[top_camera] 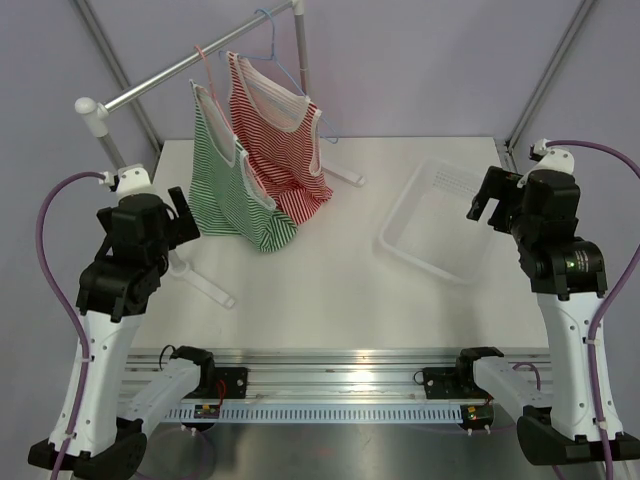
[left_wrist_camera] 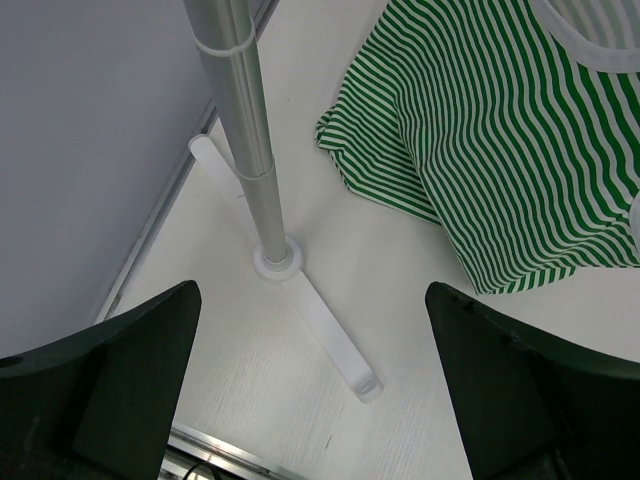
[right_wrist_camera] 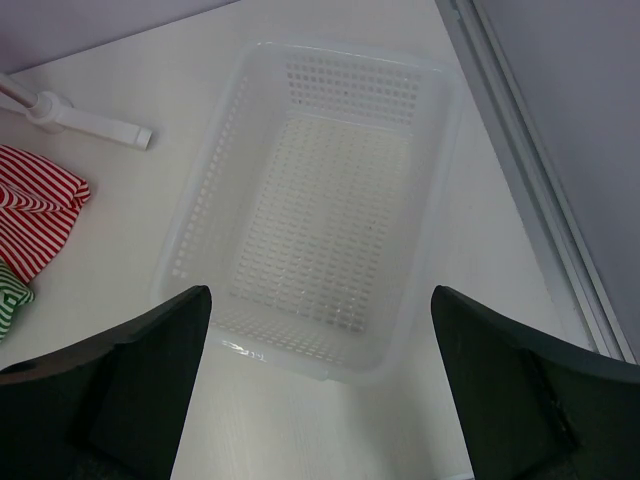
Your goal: Remove the tank top from the hanger
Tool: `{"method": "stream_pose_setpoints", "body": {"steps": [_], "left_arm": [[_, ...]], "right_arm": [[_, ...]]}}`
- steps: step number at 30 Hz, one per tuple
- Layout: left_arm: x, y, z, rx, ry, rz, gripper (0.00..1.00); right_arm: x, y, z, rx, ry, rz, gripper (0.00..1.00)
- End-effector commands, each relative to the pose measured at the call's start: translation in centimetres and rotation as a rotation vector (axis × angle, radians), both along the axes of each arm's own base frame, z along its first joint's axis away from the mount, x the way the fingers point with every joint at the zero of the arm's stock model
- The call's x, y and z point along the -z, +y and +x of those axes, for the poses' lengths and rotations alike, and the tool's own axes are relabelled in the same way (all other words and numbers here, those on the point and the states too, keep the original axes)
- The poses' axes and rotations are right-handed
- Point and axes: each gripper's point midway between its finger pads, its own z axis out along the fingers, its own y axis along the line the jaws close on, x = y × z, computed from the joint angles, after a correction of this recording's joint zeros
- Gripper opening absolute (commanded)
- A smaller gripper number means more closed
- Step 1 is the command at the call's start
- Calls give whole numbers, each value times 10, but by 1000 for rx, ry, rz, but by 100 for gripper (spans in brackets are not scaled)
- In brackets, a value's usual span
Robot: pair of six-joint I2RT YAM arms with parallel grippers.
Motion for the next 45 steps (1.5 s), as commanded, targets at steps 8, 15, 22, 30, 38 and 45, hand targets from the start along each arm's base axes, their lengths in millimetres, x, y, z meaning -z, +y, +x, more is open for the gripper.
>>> {"method": "stream_pose_setpoints", "body": {"steps": [8, 15, 22, 30, 38, 45], "left_arm": [[-29, -50, 10, 204, -113, -204, 99], [-72, -122, 15, 555, -234, -378, 99], [-121, -145, 49, 616, -339, -443, 99], [-136, -144, 124, 491, -290, -398, 99], [-114, -121, 178, 276, -215, -229, 72], [-108, -116, 184, 180, -220, -148, 45]], "right_arm": [[-9, 5, 4, -24, -50, 9, 100], [-13, 35, 25, -134, -51, 115, 99], [-28, 62, 32, -261, -81, 195, 100], [-36, 70, 22, -305, -107, 224, 99], [-29, 80, 18, -345, -81, 267, 99], [-27, 86, 20, -367, -70, 287, 99]]}}
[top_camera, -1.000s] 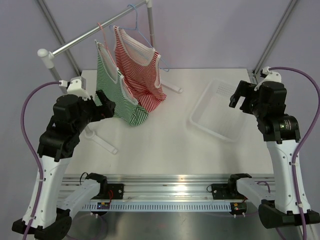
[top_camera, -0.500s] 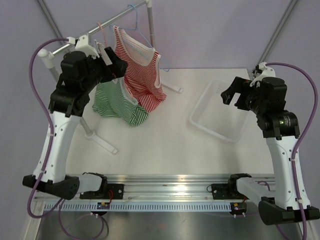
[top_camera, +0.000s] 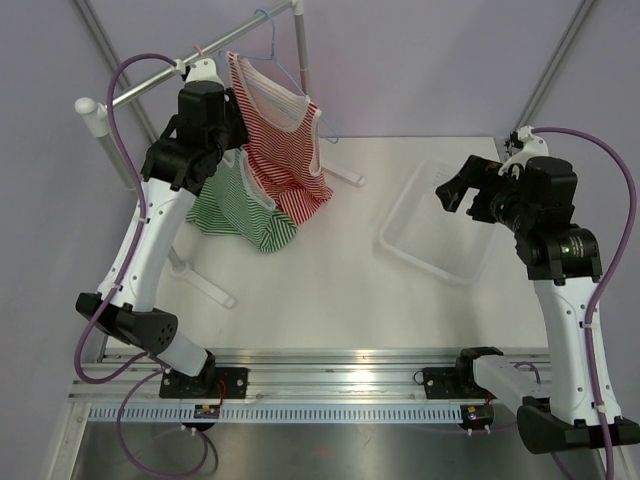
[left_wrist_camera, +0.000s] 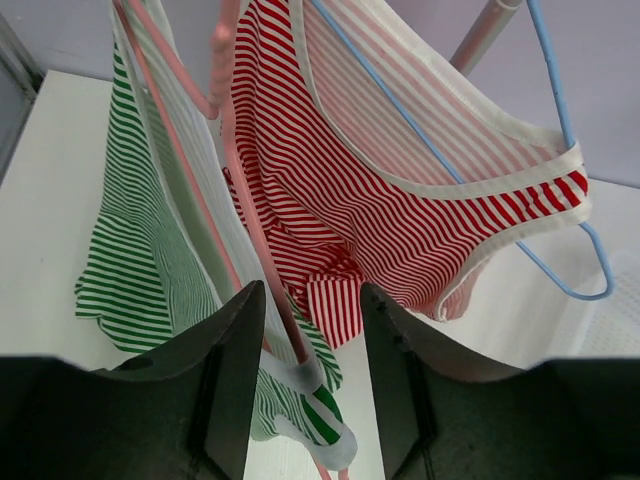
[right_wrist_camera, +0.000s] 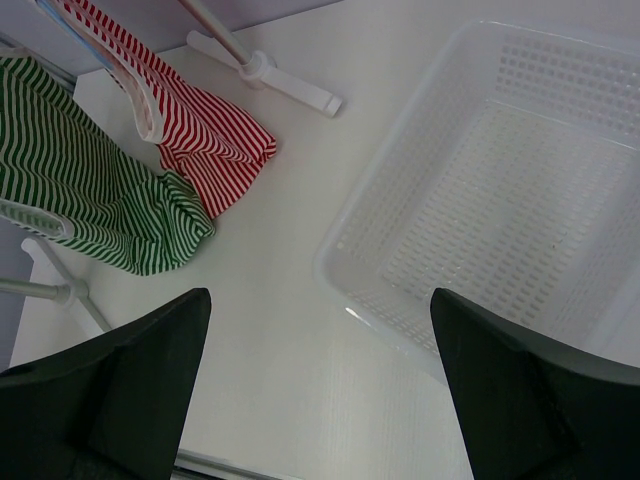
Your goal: Remove the tank top from the hanger
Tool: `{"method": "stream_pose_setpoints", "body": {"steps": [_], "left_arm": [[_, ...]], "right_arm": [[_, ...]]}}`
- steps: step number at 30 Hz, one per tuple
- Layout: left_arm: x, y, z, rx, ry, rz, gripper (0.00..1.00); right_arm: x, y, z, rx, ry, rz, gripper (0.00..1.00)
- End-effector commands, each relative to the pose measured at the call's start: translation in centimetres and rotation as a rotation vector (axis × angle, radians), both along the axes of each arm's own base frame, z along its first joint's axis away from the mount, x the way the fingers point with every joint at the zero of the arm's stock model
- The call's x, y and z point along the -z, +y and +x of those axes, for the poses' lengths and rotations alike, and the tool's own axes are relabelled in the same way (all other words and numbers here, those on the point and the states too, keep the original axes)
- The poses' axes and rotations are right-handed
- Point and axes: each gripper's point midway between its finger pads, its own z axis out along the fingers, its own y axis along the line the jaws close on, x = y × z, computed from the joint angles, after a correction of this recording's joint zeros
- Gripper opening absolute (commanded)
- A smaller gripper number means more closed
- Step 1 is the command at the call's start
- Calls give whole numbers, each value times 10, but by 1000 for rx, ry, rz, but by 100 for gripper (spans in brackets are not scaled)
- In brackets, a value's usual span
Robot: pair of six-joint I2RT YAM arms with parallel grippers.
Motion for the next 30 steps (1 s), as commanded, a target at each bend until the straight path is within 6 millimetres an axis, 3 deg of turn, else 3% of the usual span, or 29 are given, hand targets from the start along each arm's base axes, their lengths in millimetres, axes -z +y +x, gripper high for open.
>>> {"method": "stream_pose_setpoints", "body": {"steps": [1, 4, 8, 9, 13, 19, 27, 30], "left_arm": [[-31, 20, -1, -110, -101, 35, 38], [-26, 25, 2, -145, -95, 56, 35], [-26, 31, 4, -185, -97, 68, 20], [-26, 32, 4, -186, -98, 69, 10], [-25, 31, 9, -192, -92, 71, 0], [-37, 30, 5, -208, -122, 25, 0], [-81, 34, -12, -272, -230, -27, 0], [-89, 29, -19, -268, -241, -40, 0]], "right_arm": [[-11, 10, 4, -41, -41, 31, 99], [-11, 10, 6, -42, -40, 33, 98], [-12, 10, 7, -40, -44, 30, 98], [-12, 10, 8, -40, -43, 28, 98], [-11, 12, 10, -48, -38, 33, 98], [-11, 12, 13, -49, -36, 36, 98], [-9, 16, 16, -61, -32, 50, 98], [-10, 16, 18, -58, -34, 53, 97]]}}
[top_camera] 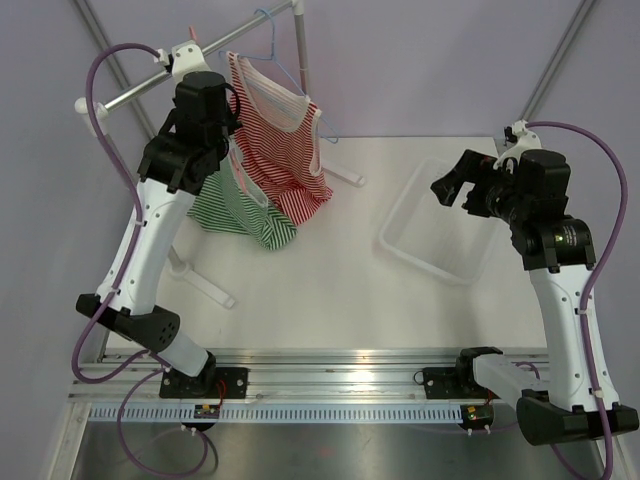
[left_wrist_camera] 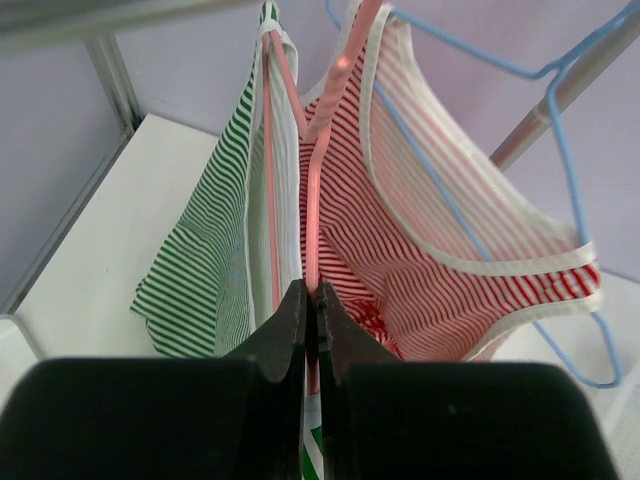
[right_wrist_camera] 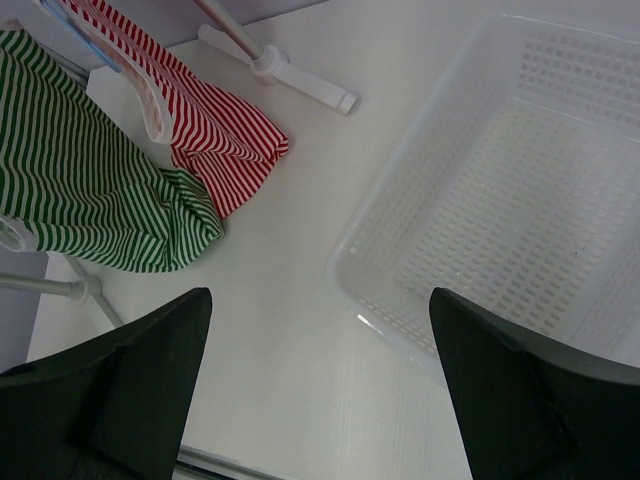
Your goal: Remove the tank top from the hanger
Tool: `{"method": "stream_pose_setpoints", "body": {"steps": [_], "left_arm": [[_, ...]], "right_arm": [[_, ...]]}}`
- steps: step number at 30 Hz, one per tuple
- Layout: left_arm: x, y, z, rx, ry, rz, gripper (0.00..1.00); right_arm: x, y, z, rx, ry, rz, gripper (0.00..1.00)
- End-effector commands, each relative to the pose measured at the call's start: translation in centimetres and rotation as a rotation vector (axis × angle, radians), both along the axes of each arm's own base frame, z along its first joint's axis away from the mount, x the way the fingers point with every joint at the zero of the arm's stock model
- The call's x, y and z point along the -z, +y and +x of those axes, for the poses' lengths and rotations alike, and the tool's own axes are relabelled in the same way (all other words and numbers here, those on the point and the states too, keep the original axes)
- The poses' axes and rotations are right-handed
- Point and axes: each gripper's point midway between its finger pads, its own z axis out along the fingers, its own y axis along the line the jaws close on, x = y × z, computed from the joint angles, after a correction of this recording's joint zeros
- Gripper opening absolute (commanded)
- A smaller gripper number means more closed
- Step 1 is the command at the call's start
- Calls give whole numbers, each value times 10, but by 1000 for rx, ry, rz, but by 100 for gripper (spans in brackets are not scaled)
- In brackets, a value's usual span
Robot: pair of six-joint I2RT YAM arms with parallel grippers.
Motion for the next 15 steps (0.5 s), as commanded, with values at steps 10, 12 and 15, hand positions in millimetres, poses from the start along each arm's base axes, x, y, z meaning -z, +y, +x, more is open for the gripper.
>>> {"method": "stream_pose_setpoints", "body": {"steps": [10, 12, 15], "left_arm": [[-67, -10, -45, 69, -171, -149, 0], [-65, -9, -56, 90, -176, -159, 0], [-63, -11, -72, 143, -175, -168, 0]], "right_arm": [[-21, 13, 10, -47, -75, 46, 97], [-20, 14, 12, -49, -78, 54, 96], [-18, 19, 18, -62, -76, 89, 95]]}}
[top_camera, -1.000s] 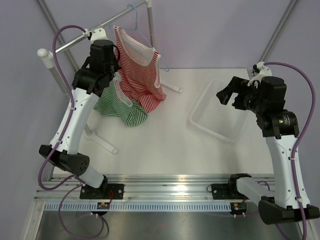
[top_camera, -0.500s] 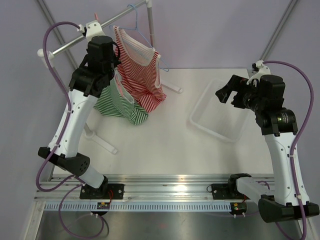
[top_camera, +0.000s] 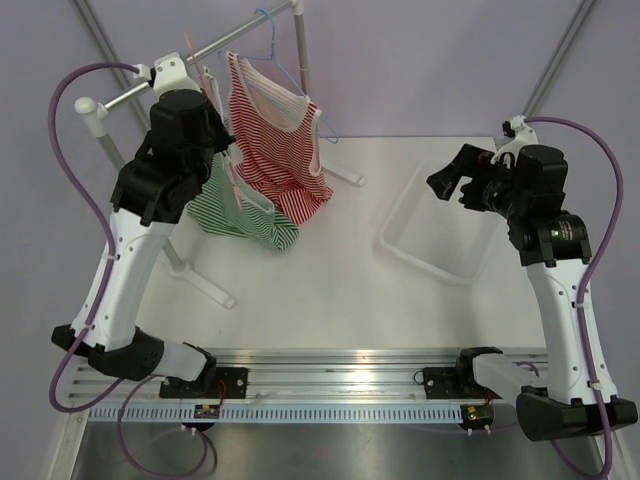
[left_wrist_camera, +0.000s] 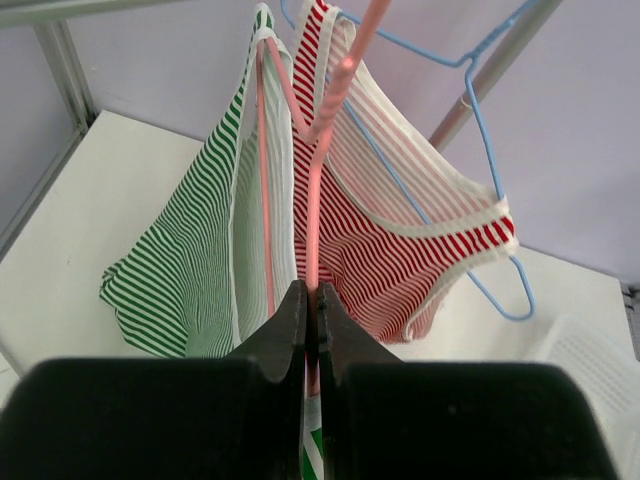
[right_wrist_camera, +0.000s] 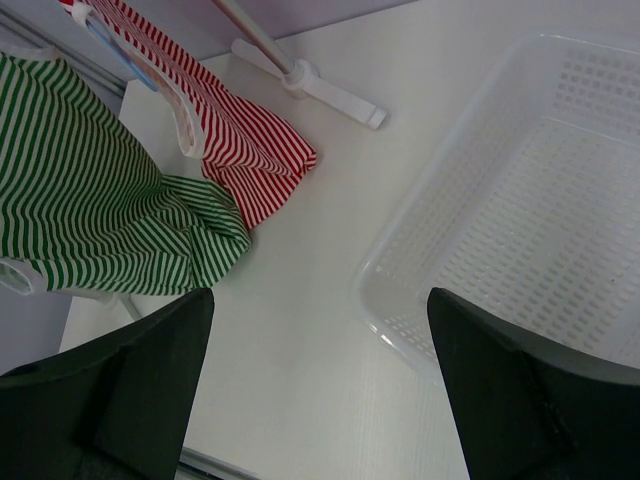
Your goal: Remove the tank top from the hanger
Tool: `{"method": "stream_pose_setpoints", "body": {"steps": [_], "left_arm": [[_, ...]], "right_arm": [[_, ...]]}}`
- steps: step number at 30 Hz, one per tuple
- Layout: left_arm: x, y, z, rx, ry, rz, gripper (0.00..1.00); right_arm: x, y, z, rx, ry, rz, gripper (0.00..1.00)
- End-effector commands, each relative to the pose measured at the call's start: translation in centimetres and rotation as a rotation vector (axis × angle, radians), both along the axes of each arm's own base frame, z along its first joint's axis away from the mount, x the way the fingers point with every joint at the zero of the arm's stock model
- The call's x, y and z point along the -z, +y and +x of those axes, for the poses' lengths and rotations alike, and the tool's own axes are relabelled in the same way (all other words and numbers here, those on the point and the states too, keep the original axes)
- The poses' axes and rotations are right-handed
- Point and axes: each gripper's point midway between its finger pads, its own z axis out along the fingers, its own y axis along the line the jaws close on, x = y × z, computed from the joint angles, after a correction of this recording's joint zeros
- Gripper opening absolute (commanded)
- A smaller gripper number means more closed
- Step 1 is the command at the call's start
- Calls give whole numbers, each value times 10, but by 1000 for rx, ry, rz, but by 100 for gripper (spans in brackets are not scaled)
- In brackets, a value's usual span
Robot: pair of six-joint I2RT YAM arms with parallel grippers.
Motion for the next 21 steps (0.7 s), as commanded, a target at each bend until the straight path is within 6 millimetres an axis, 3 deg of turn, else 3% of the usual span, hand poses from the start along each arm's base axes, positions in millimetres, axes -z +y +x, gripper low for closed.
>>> {"method": "stream_pose_setpoints", "body": {"steps": [1, 5, 6, 9, 14, 17, 18, 20, 21], "left_arm": [[-34, -3, -29, 84, -108, -82, 0], [-27, -3, -52, 150, -90, -82, 0], [-17, -4, -54, 160, -69, -77, 0], [-19, -5, -75, 222, -96, -95, 0], [-4, -24, -110, 416, -73, -105, 0], [14, -35, -127, 516, -16, -97, 0], [19, -37, -131, 540, -3, -90, 0], [32, -52, -141, 646, 25, -91, 0], [35, -63, -150, 726, 35, -100, 0]], "right_arm": [[-12, 15, 12, -52, -52, 64, 95], [-19, 30, 22, -116, -65, 126, 95], [-21, 34, 24, -137, -71, 137, 95], [-27, 52, 29, -227, -72, 202, 94], [-32, 82, 36, -347, -71, 287, 95], [-32, 112, 34, -446, -54, 291, 95], [-25, 133, 31, -501, -26, 291, 95], [-28, 152, 28, -539, -33, 288, 95], [-26, 171, 26, -564, -39, 282, 95]]}}
